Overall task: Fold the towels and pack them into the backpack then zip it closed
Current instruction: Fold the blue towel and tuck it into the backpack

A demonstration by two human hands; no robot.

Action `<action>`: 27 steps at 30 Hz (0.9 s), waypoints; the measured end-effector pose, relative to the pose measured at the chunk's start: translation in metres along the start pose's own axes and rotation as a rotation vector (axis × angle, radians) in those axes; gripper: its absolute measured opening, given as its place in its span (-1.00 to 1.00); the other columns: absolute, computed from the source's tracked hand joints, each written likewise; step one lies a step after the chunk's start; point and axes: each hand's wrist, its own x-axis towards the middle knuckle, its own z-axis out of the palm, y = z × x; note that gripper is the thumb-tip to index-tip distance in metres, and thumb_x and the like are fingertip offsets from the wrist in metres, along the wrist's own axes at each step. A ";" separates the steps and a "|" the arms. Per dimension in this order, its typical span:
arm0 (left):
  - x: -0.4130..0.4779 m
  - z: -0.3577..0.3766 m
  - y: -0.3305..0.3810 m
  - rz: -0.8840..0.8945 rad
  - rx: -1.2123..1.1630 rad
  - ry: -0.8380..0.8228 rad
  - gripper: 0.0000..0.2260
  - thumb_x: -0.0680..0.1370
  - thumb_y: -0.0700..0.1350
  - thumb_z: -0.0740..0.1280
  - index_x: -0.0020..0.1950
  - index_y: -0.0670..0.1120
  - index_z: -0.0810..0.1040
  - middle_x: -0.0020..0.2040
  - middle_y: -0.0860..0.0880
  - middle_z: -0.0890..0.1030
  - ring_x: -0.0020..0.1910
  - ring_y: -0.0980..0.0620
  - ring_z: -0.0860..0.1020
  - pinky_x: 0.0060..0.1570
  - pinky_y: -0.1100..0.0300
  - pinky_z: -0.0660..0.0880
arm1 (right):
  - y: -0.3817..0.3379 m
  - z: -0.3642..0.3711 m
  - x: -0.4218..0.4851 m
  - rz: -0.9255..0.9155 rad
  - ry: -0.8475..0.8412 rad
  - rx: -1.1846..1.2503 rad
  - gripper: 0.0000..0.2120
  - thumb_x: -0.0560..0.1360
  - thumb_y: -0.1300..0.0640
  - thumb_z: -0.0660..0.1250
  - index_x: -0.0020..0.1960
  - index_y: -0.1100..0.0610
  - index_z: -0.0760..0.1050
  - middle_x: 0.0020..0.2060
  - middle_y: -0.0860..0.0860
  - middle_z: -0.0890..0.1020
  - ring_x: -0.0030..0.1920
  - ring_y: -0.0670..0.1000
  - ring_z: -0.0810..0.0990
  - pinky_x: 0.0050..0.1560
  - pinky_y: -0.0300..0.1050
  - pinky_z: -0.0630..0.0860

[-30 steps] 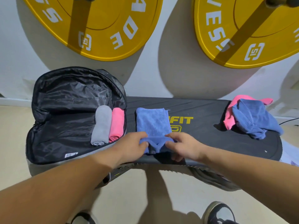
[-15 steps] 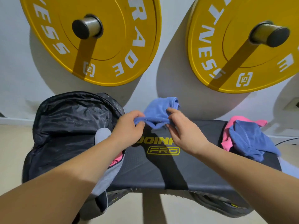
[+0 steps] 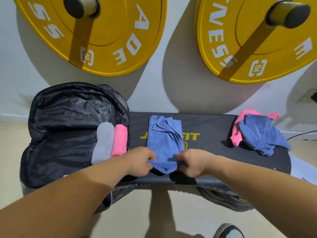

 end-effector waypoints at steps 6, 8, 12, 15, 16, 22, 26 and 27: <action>-0.002 0.011 0.000 -0.026 -0.157 -0.044 -0.84 0.57 -0.04 0.40 -0.17 0.17 0.50 -0.21 0.16 0.51 -0.20 0.09 0.48 -0.07 0.12 0.48 | 0.002 0.001 -0.006 0.024 -0.165 0.017 -0.78 0.58 -0.08 0.27 0.04 0.06 0.55 -0.15 -0.05 0.48 -0.05 0.11 0.47 0.02 -0.05 0.47; -0.002 0.013 -0.005 -0.059 -0.204 -0.044 -0.86 0.56 -0.03 0.42 -0.19 0.13 0.54 -0.24 0.14 0.53 -0.25 0.11 0.48 -0.13 0.17 0.47 | 0.006 0.008 -0.009 0.034 -0.156 0.046 -0.70 0.63 -0.12 0.22 0.20 0.05 0.54 0.02 -0.02 0.51 0.09 0.10 0.49 0.15 -0.02 0.45; -0.005 0.023 -0.013 -0.129 -0.257 -0.058 -0.73 0.60 -0.03 0.38 -0.29 0.00 0.51 -0.36 0.14 0.45 -0.36 0.16 0.39 -0.21 0.24 0.38 | 0.011 0.026 -0.015 0.060 -0.156 0.073 -0.65 0.70 -0.14 0.03 0.21 0.02 0.49 0.03 0.02 0.50 0.14 0.09 0.48 0.21 0.00 0.43; -0.006 0.034 -0.017 -0.185 -0.347 -0.041 -0.67 0.63 -0.08 0.35 -0.33 -0.09 0.44 -0.46 0.15 0.40 -0.48 0.22 0.34 -0.31 0.32 0.32 | 0.008 0.034 -0.015 0.095 -0.173 0.063 -0.65 0.70 -0.14 -0.03 0.12 -0.02 0.47 -0.02 -0.02 0.45 0.04 0.05 0.42 0.22 0.03 0.43; -0.005 0.037 -0.018 -0.208 -0.385 -0.022 -0.70 0.62 -0.10 0.35 -0.31 -0.11 0.48 -0.44 0.16 0.43 -0.48 0.22 0.36 -0.32 0.34 0.35 | 0.006 0.032 -0.014 0.119 -0.185 0.073 -0.66 0.70 -0.14 -0.03 0.10 -0.04 0.47 0.00 -0.02 0.47 0.07 0.07 0.44 0.23 0.05 0.43; 0.002 0.047 -0.016 -0.339 -0.479 0.134 -0.85 0.52 -0.17 0.45 -0.15 -0.04 0.50 -0.19 -0.02 0.59 -0.25 -0.01 0.53 -0.20 0.16 0.50 | -0.011 0.015 0.001 0.294 -0.255 0.185 -0.74 0.62 0.10 0.14 -0.20 0.11 0.46 -0.05 0.11 0.65 -0.08 0.11 0.55 -0.06 -0.11 0.52; -0.010 0.034 0.011 -0.079 0.095 0.216 -0.87 0.51 -0.29 0.28 -0.06 -0.07 0.50 -0.02 -0.05 0.54 0.01 -0.10 0.50 -0.11 0.05 0.48 | -0.008 0.019 0.008 0.481 -0.134 0.308 -0.85 0.40 0.00 0.35 -0.24 0.07 0.52 -0.29 -0.04 0.62 -0.29 0.04 0.59 -0.33 -0.20 0.48; -0.014 0.034 0.020 0.023 0.257 0.184 -0.79 0.50 -0.34 0.24 0.01 -0.07 0.52 0.03 -0.06 0.50 0.07 -0.11 0.46 -0.12 0.05 0.41 | -0.008 0.018 0.007 0.487 -0.067 0.255 -0.82 0.40 -0.05 0.38 -0.21 0.04 0.48 -0.22 -0.06 0.59 -0.19 0.06 0.60 -0.24 -0.15 0.49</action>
